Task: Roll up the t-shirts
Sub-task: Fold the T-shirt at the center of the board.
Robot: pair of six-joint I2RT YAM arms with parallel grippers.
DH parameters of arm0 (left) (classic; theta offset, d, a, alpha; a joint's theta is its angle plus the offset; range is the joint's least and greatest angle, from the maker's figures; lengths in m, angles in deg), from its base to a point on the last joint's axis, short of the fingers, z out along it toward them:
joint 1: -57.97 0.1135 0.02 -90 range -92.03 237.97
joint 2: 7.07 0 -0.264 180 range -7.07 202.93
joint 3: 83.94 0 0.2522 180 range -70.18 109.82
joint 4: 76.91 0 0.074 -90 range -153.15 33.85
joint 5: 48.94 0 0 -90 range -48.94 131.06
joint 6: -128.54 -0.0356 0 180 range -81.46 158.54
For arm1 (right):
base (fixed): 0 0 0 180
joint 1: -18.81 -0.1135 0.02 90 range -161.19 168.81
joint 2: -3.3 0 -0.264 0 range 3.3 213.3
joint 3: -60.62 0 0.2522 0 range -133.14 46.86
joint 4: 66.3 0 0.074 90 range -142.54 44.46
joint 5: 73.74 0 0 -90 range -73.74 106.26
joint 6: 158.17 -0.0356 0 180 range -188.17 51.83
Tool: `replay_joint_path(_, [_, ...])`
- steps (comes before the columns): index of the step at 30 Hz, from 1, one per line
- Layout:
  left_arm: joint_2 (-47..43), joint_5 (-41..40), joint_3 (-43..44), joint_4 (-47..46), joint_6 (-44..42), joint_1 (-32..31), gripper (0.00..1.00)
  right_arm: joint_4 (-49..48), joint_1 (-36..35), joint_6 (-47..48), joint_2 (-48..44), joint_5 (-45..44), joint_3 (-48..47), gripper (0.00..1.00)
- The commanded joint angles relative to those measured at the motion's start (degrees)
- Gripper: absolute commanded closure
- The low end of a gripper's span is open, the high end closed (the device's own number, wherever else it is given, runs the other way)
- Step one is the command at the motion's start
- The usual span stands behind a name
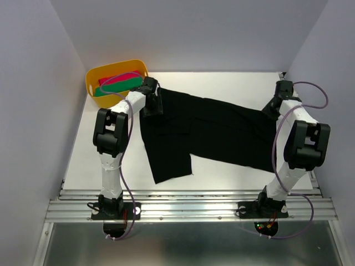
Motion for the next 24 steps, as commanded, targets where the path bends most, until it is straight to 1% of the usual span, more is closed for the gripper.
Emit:
replay_joint_path(1, [-8.2, -0.5, -0.6, 2.3, -1.3, -0.7, 0.41, -1.4, -6.4, 1.8, -6.2, 1.4, 2.7, 0.62])
replay_joint_path(3, [-9.6, -0.5, -2.0, 1.9, -0.9, -0.8, 0.4, -1.3, -7.6, 1.8, -6.9, 2.4, 4.7, 0.62])
replay_joint_path(6, [-11.2, 0.5, -6.5, 0.6, -0.5, -0.8, 0.32, -1.3, -8.2, 1.5, -7.8, 4.0, 7.1, 0.61])
replay_joint_path(8, [-11.3, 2.2, -7.9, -0.2, -0.2, -0.9, 0.31, -1.3, -8.2, 1.5, -8.3, 4.0, 8.4, 0.61])
replay_joint_path(11, [-12.5, 6.1, -11.6, -2.6, 0.2, -1.1, 0.33, -1.1, -8.2, 1.5, -9.2, 4.0, 9.1, 0.61])
replay_joint_path(14, [-15.7, 7.0, -14.9, -5.8, 0.8, -2.4, 0.41, -0.9, -8.2, 1.5, -10.1, 4.1, 9.5, 0.6])
replay_joint_path(16, [-19.4, 4.3, -17.2, -8.0, 1.0, -4.9, 0.44, -1.0, -8.2, 1.5, -10.6, 4.0, 9.7, 0.6])
replay_joint_path(18, [-20.5, 1.6, -16.8, -7.7, 0.6, -7.3, 0.46, -0.8, -8.2, 1.6, -10.5, 4.1, 9.7, 0.6])
replay_joint_path(19, [-20.8, -1.1, -15.6, -6.5, 0.3, -8.6, 0.46, -0.8, -8.2, 1.5, -10.4, 4.0, 9.8, 0.6])
replay_joint_path(20, [-20.7, -2.1, -15.0, -6.2, 0.2, -11.2, 0.46, -0.8, -8.2, 1.5, -10.4, 4.0, 9.9, 0.6])
replay_joint_path(21, [-20.5, -2.4, -14.4, -5.9, 0.1, -12.4, 0.46, -0.8, -8.2, 1.4, -10.3, 3.9, 9.9, 0.6])
replay_joint_path(22, [-19.7, -4.1, -13.1, -5.7, 0.0, -14.4, 0.44, -0.8, -8.2, 1.1, -10.3, 3.8, 10.0, 0.6])
replay_joint_path(24, [-18.3, -4.3, -11.8, -5.4, 0.2, -15.9, 0.39, -0.7, -8.2, 1.0, -10.4, 3.7, 10.2, 0.6])
